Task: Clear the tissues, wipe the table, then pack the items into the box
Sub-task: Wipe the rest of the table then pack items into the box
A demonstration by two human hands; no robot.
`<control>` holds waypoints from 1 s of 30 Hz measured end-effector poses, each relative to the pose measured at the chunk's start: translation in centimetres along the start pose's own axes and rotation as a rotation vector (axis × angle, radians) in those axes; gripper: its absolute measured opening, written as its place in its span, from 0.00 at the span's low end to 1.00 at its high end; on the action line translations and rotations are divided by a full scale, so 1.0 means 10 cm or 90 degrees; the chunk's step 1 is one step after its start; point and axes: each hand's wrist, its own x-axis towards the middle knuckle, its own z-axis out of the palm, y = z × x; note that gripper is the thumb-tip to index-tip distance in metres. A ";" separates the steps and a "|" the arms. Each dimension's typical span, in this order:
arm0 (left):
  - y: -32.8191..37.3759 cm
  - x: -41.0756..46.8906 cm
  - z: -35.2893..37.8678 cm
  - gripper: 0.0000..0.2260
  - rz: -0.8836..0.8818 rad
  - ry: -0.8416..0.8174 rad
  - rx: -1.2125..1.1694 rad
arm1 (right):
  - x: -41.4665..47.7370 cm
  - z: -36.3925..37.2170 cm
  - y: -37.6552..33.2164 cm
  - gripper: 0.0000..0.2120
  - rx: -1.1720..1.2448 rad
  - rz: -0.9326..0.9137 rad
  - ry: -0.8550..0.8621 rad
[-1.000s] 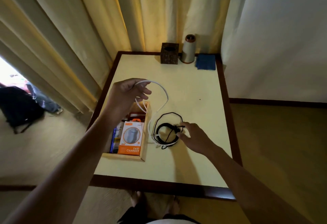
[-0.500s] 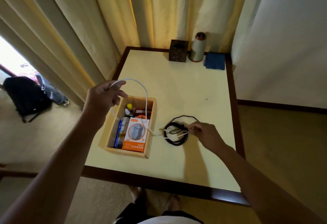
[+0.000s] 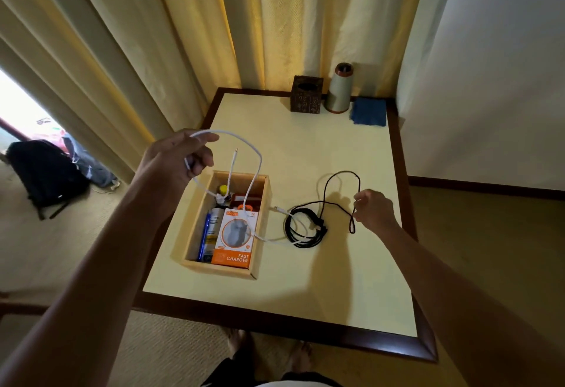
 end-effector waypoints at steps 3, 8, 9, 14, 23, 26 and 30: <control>0.18 0.06 0.03 0.11 0.017 -0.016 -0.028 | -0.13 0.05 -0.14 0.17 -0.158 -0.040 -0.040; 0.48 0.18 0.13 0.11 0.050 -0.082 -0.073 | -0.37 -0.05 -0.65 0.29 -0.195 -0.124 -0.088; 0.54 0.20 0.16 0.12 0.058 -0.098 -0.079 | -0.45 -0.12 -0.81 0.27 -0.164 -0.164 -0.094; 0.87 0.27 0.33 0.12 0.082 -0.141 -0.078 | -0.92 -0.63 -1.81 0.24 0.178 -0.363 -0.152; 1.27 0.54 0.42 0.09 0.139 -0.090 0.030 | -1.18 -1.34 -2.85 0.09 0.315 -0.509 -0.012; 1.23 0.61 0.49 0.08 0.138 -0.057 0.067 | -1.25 -1.60 -3.04 0.10 0.326 -0.517 0.048; 1.03 0.64 0.66 0.07 0.135 -0.062 0.131 | -1.33 -1.85 -3.22 0.09 0.338 -0.545 0.093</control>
